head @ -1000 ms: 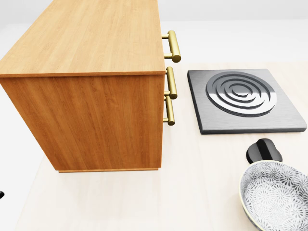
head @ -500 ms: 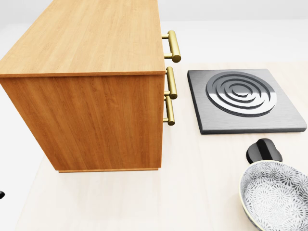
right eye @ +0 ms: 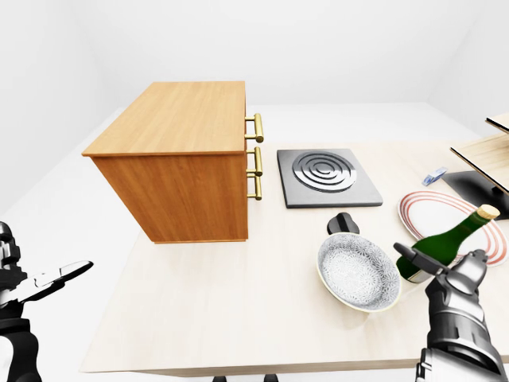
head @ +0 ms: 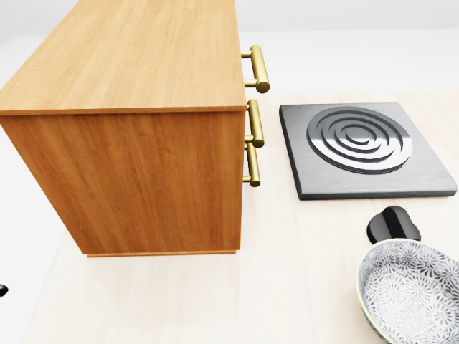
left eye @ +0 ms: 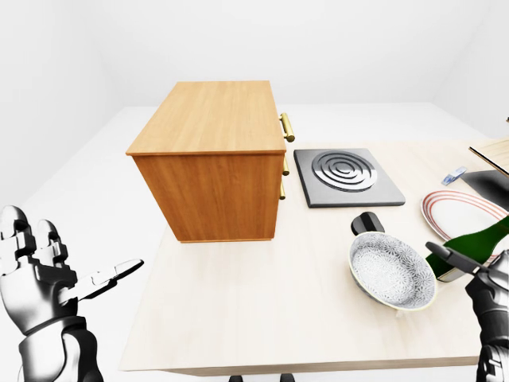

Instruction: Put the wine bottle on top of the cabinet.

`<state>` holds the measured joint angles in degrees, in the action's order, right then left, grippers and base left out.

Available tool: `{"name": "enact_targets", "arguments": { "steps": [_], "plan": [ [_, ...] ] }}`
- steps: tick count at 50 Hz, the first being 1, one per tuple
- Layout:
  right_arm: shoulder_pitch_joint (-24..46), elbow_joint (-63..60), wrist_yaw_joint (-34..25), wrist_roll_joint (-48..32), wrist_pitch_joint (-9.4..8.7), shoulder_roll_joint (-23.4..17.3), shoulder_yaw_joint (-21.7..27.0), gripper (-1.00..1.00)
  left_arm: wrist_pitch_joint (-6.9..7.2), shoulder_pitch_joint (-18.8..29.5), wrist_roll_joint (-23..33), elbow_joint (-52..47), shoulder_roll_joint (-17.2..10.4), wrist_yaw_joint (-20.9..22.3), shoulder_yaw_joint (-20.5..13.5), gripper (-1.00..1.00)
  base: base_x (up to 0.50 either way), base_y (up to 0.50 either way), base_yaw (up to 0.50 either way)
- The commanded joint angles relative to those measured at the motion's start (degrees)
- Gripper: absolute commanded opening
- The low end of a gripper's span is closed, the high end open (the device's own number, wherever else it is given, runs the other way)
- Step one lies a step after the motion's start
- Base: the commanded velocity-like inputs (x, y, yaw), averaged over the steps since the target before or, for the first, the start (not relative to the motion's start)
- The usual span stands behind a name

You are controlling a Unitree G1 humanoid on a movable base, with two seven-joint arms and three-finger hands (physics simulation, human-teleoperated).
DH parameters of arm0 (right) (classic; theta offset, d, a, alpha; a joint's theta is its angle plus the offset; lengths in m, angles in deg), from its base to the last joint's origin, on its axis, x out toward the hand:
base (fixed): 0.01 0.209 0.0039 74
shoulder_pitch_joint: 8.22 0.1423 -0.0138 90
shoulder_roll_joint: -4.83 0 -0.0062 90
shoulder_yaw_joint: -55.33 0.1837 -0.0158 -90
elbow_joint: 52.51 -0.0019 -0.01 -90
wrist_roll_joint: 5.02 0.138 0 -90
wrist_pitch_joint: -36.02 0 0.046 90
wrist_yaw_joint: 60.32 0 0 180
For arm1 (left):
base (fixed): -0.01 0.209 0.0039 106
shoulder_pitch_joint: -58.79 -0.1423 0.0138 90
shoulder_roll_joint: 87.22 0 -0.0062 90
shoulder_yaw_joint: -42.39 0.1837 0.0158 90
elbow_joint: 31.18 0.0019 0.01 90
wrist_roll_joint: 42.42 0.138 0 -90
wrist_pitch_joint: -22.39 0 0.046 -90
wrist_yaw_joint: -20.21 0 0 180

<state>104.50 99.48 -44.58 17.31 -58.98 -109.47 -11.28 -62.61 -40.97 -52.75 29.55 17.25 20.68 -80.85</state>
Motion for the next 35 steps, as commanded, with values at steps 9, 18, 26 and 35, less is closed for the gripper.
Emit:
{"name": "enact_targets", "arguments": {
  "steps": [9,18,26,35],
  "plan": [
    [0.9,0.9,-0.5,-0.1,0.00,0.2,-0.4,1.00,0.00,-0.1,0.1,0.3,0.0,0.1,0.0,1.00,0.00,0.00,0.00],
    [1.1,2.3,-0.9,0.2,0.00,-0.2,-0.5,1.00,0.00,-0.1,0.1,0.4,0.0,0.1,0.1,1.00,0.00,0.00,0.00],
    [1.0,2.3,-1.1,0.1,0.00,-0.1,-0.8,-0.84,0.00,-0.1,0.2,0.3,0.1,0.0,0.2,1.00,0.00,0.00,0.00],
    [0.7,1.6,-1.3,0.2,0.00,0.0,-0.6,-0.84,0.00,-0.1,0.3,0.4,0.1,0.0,0.3,1.00,0.00,0.00,0.00]
  ]
}}
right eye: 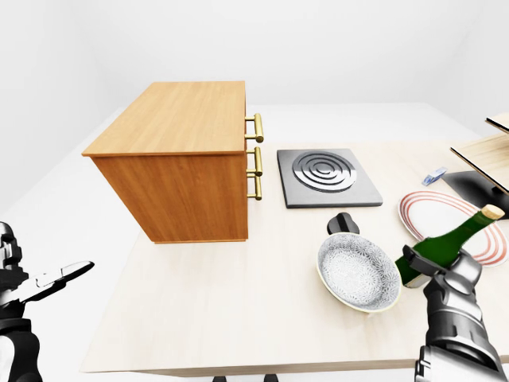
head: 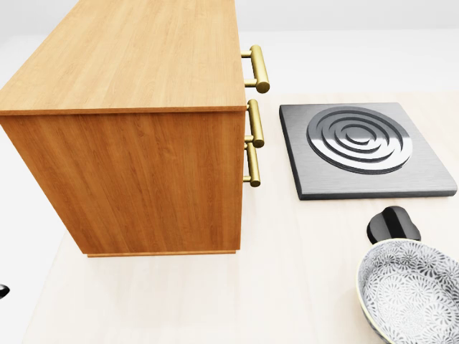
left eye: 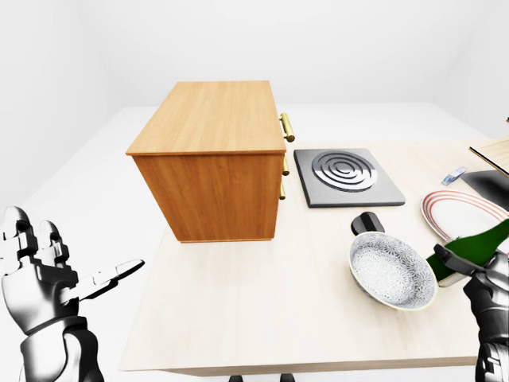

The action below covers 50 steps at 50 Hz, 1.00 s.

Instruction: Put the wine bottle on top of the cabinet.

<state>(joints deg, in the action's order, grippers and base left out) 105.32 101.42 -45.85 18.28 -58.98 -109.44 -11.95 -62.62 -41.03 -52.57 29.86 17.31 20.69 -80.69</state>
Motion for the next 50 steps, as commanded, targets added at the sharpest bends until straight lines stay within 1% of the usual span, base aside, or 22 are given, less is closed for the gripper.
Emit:
{"name": "enact_targets", "arguments": {
  "steps": [1,19,29,46,50],
  "plan": [
    [-0.1,-0.2,0.0,-0.7,0.00,-0.1,0.1,-0.84,0.00,0.0,0.1,0.0,0.0,0.0,0.1,1.00,0.00,0.00,0.00],
    [-1.5,-2.4,0.4,-0.8,0.00,0.0,0.7,-0.85,0.00,0.0,0.0,0.5,0.0,0.0,0.1,1.00,0.00,0.00,0.00],
    [-2.3,-5.4,1.9,-2.8,0.00,-0.5,1.4,-0.86,0.00,0.0,-0.1,0.4,-0.1,0.0,0.2,1.00,0.00,0.00,0.00],
    [-3.9,-8.2,2.5,-4.8,0.00,-1.1,3.0,-0.87,0.00,0.0,0.1,0.5,0.0,0.0,0.4,1.00,0.00,0.00,0.00],
    [-4.3,-10.4,2.6,-4.9,0.00,-1.1,3.3,-0.87,0.00,-0.1,0.1,0.4,0.0,0.0,0.4,1.00,0.00,0.00,0.00]
  ]
}}
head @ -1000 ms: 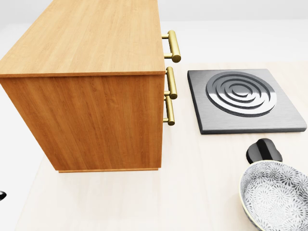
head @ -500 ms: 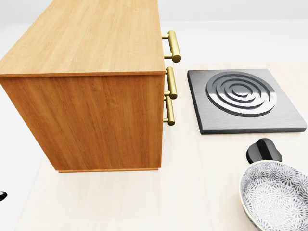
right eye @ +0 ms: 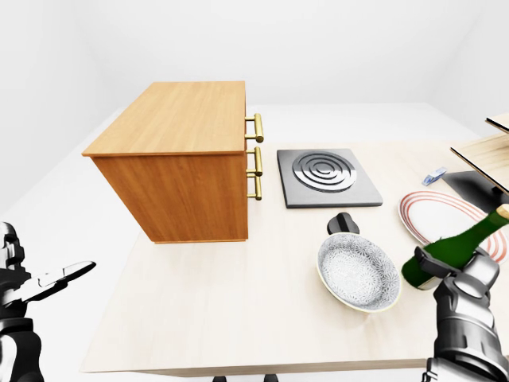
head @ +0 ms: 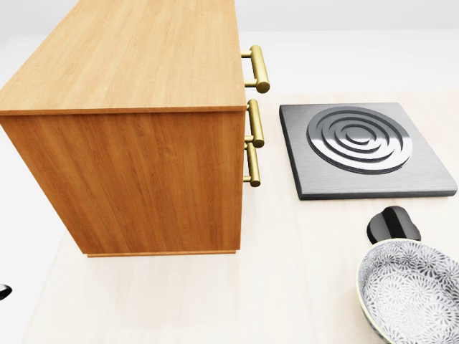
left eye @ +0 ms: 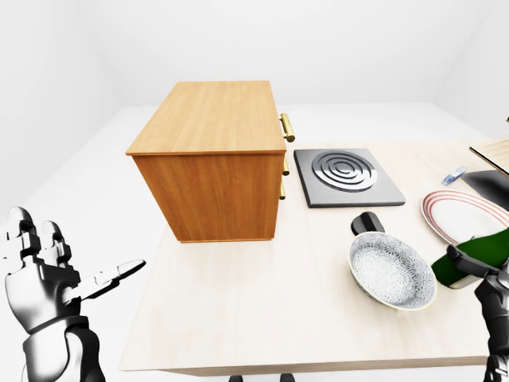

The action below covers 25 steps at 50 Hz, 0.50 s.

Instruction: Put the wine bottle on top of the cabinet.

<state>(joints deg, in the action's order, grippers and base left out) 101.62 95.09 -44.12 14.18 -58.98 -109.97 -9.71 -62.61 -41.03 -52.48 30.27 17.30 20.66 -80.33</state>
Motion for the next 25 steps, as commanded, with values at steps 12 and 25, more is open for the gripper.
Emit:
{"name": "enact_targets", "arguments": {
  "steps": [12,25],
  "plan": [
    [-4.1,-23.8,1.2,-5.9,0.00,-0.2,6.5,-0.87,0.00,-0.1,0.0,0.1,0.1,0.1,0.1,1.00,0.00,0.00,0.00],
    [0.1,-44.5,-3.4,-13.0,0.00,-0.2,8.9,-0.87,0.00,0.0,-0.1,-0.2,0.1,-0.1,0.2,1.00,0.00,0.00,0.00]
  ]
}}
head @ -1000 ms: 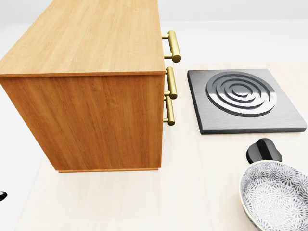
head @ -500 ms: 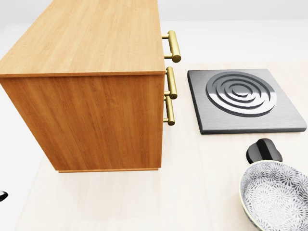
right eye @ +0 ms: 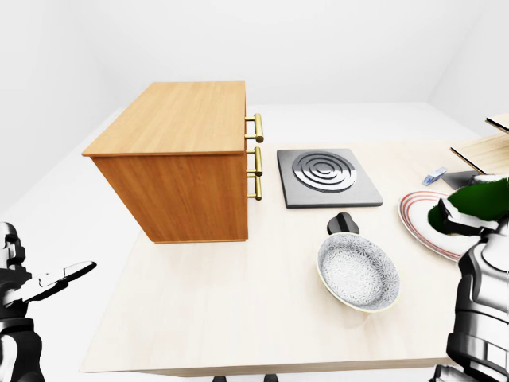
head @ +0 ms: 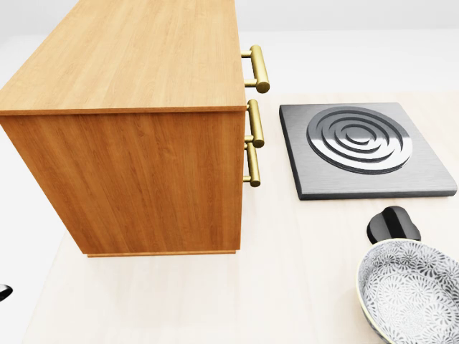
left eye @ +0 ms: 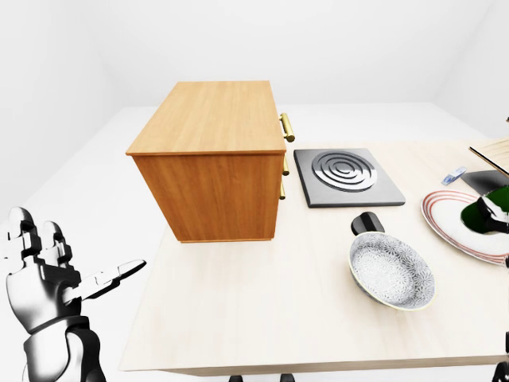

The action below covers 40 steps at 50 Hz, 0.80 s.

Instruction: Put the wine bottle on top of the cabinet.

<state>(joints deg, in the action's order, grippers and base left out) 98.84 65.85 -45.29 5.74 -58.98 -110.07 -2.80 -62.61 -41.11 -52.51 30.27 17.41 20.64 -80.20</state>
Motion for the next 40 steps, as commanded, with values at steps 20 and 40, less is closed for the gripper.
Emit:
{"name": "enact_targets", "arguments": {
  "steps": [20,40],
  "plan": [
    [30.3,-14.4,-8.1,-3.5,0.00,-3.8,-11.0,-1.00,0.00,0.0,-0.7,-0.2,-0.1,-0.1,-0.4,1.00,0.00,0.00,0.00],
    [62.2,20.6,-17.8,-14.3,0.00,3.3,-20.8,-1.00,0.00,-0.1,-1.1,-0.7,0.0,0.3,-1.2,1.00,0.00,0.00,0.00]
  ]
}}
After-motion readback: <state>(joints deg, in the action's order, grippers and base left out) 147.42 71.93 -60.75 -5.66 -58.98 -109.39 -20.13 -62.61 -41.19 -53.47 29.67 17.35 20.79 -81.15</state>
